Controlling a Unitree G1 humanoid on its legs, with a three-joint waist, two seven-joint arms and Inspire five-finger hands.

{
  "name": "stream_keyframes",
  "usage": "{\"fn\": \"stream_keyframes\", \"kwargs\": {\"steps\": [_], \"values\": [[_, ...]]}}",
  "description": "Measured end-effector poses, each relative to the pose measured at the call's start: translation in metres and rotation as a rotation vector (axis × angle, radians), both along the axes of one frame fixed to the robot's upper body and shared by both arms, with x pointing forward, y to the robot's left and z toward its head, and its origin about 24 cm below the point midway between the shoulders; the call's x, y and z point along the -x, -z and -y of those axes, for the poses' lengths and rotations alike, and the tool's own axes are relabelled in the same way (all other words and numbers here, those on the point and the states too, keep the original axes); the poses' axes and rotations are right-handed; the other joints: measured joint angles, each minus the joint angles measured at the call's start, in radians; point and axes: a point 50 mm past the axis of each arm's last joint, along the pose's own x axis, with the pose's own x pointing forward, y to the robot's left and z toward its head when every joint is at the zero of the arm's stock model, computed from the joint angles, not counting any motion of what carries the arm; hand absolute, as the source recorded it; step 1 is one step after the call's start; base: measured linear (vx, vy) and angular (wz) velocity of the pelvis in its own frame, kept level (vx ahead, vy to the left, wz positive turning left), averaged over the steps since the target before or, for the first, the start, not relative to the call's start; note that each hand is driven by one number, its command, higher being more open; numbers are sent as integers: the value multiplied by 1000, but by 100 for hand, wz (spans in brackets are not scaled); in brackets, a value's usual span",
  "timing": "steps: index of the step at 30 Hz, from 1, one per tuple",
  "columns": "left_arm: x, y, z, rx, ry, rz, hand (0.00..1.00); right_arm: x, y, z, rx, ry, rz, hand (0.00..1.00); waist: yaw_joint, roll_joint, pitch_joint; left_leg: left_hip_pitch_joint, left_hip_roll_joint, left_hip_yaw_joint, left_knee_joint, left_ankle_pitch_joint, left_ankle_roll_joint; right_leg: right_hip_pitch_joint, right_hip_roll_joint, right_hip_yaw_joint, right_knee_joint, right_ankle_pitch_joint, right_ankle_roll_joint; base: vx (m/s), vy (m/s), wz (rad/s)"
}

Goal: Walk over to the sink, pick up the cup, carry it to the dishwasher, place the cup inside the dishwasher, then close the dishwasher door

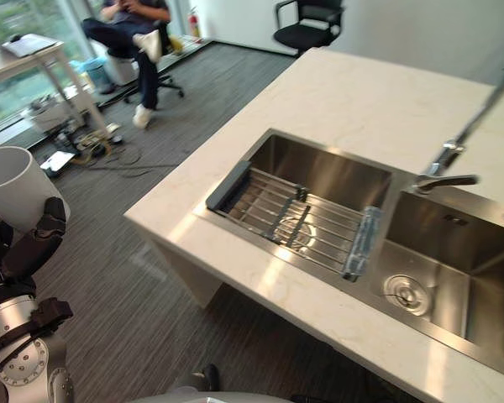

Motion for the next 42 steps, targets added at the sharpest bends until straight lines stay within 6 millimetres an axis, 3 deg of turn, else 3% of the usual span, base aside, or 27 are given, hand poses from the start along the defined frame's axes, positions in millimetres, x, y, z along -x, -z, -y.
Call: {"fn": "stream_keyframes", "kwargs": {"steps": [1, 2, 3, 4, 5, 6, 7, 8, 11, 13, 15, 16, 17, 18, 19, 20, 22, 24, 25, 26, 27, 28, 29, 32, 36, 37, 42], "values": [[-3, -8, 6, -15, 32, 46, 0, 0, -3, 8, 20, 5, 7, 100, -21, 17, 6, 6, -18, 5, -53, 16, 23, -30, -21, 0, 84, -62, 0, -155, 213, 169], [-3, -21, 9, -45, 47, 109, 0, -4, -1, 0, -10, 19, 23, 100, -38, -7, -5, 40, -78, -53, -221, 55, 9, -47, 19, 3, 18, -72, -29, -187, 119, 182], [-3, -28, 11, -66, 58, 149, 0, -4, 1, -4, -25, 27, 27, 100, -58, -30, -3, 70, -110, -57, -296, 57, 10, -40, 19, 1, -17, -19, -19, -148, 25, 183], [-6, -32, 17, -70, 92, 197, 0, -5, 2, -8, -28, 25, 34, 100, -69, -16, -2, 115, -52, 32, -250, -20, -19, -14, 19, -67, -1, -15, -5, -7, 40, 147], [-6, -32, 20, -62, 110, 213, 0, -7, 3, -10, -9, 1, 21, 100, -66, -19, 0, 174, -6, 130, -254, -17, -55, 3, 3, -99, 12, -15, -4, 26, 78, 123], [-7, -32, 21, -55, 124, 216, 0, -7, 3, -9, 4, -3, 16, 100, -69, -17, -2, 202, 15, 172, -271, -1, -71, 11, -6, -122, 18, -12, 0, 48, 158, 111], [-10, -31, 26, -37, 158, 220, 0, -3, 2, -6, 28, 1, 3, 100, -72, 0, -12, 233, 34, 201, -307, 35, -140, 25, -26, -175, 30, 0, 20, -35, 316, 114], [-13, -32, 28, -34, 176, 216, 0, -2, 3, -6, 49, 3, -7, 100, -72, 4, -9, 229, 3, 215, -322, 34, -165, 45, -57, -215, 35, 18, 31, -73, 350, 112], [-13, -28, 25, 12, 180, 187, 0, 7, 5, -9, 63, 33, -32, 100, -63, -11, -1, 226, -88, 154, -399, 43, -149, 102, -115, -349, 38, 78, 22, -87, 293, 100], [-15, -26, 26, 38, 181, 180, 0, 12, 3, -3, 82, 46, -34, 100, -50, -17, -1, 224, -153, 83, -456, 57, -127, 121, -168, -350, 83, 111, 12, -16, 299, 126], [-21, -26, 36, 64, 250, 187, 0, 19, 0, 5, 121, 61, -25, 100, -48, -22, 4, 214, -216, -35, -480, 64, -82, 129, -253, -217, 214, 148, -42, 53, 256, 197], [-28, -26, 50, 80, 331, 198, 0, 28, -2, 9, 134, 102, -12, 100, -44, -17, -2, 201, -239, -138, -481, 65, -50, 80, -270, -15, 323, 171, -97, 81, 137, 199], [-31, -25, 56, 88, 372, 208, 0, 27, -1, 8, 124, 124, 3, 100, -47, -15, -2, 186, -238, -187, -480, 68, -40, 45, -245, 92, 362, 96, -70, 88, 67, 271], [-37, -20, 65, 102, 434, 205, 0, 25, 1, 0, 80, 171, 30, 100, -51, -11, 2, 165, -238, -308, -480, 77, -17, 9, -125, 255, 378, -89, -51, 81, -48, 284], [-42, -10, 71, 135, 471, 167, 0, 26, 5, -12, 33, 205, 34, 100, -63, -7, 6, 165, -241, -421, -476, 85, -4, -11, -14, 367, 373, -177, -63, 83, -83, 278], [-43, -5, 73, 150, 481, 151, 0, 26, 6, -17, 16, 229, 40, 100, -68, -5, 7, 167, -243, -454, -473, 85, -4, -18, 21, 398, 368, -196, -63, 130, -78, 270], [-45, 17, 78, 207, 505, 66, 0, 15, 8, -33, -30, 263, 78, 100, -70, -8, 6, 193, -262, -593, -467, 82, -7, -58, 127, 512, 284, -251, -27, 206, -40, 205], [-41, 22, 78, 213, 507, 40, 0, 3, 9, -38, -35, 218, 86, 100, -51, -11, 6, 211, -265, -624, -462, 64, -33, -120, 155, 572, 174, -247, -17, 218, -17, 92], [-40, 21, 79, 205, 511, 39, 0, -1, 9, -40, -39, 212, 93, 100, -38, -27, 0, 213, -264, -617, -447, 17, -49, -148, 156, 597, 137, -231, -4, 168, -42, 28], [-40, 19, 79, 169, 513, 38, 0, -6, 9, -46, -52, 207, 101, 100, -42, -48, 7, 195, -229, -491, -373, -63, -61, -154, 151, 634, 61, -169, -8, 119, -84, 23], [-40, 17, 80, 140, 522, 33, 0, -6, 10, -49, -60, 205, 99, 100, -49, -60, 3, 180, -207, -427, -328, -88, -71, -151, 145, 649, 30, -118, -14, 189, -208, 31], [-40, 14, 87, 79, 557, 21, 0, 0, 12, -55, -75, 186, 76, 100, -53, -89, -15, 168, -205, -424, -264, -132, -85, -142, 131, 651, 29, -16, 15, 272, -265, 48], [-41, 15, 97, 44, 601, 4, 0, 4, 12, -55, -74, 180, 65, 100, -58, -80, -35, 151, -179, -445, -219, -148, -108, -123, 150, 634, 33, -25, 5, 314, -245, 57], [-46, 11, 122, -64, 721, -3, 0, 3, 11, -52, -68, 156, 59, 100, -75, -65, -40, 149, -164, -504, -246, -127, -141, -99, 163, 591, 28, -36, -13, 291, -125, 80], [-46, 12, 114, -71, 706, -25, 0, 7, 11, -48, -49, 129, 44, 100, -72, -36, -49, 216, -128, -546, -275, -111, -160, -60, 183, 555, 123, -45, -26, 163, -61, 51], [-46, 11, 81, -36, 596, -30, 0, -25, 10, -57, -24, 34, 110, 100, -79, -72, -5, 275, -148, -539, -369, -97, -143, -18, 196, 579, -209, 115, -17, 59, -21, 11], [-42, 15, 79, -16, 580, -44, 0, -17, 10, -55, -20, 41, 100, 100, -82, -63, -31, 267, -140, -503, -364, -108, -144, -45, 208, 607, -214, 117, -18, 0, 0, -17]]}}
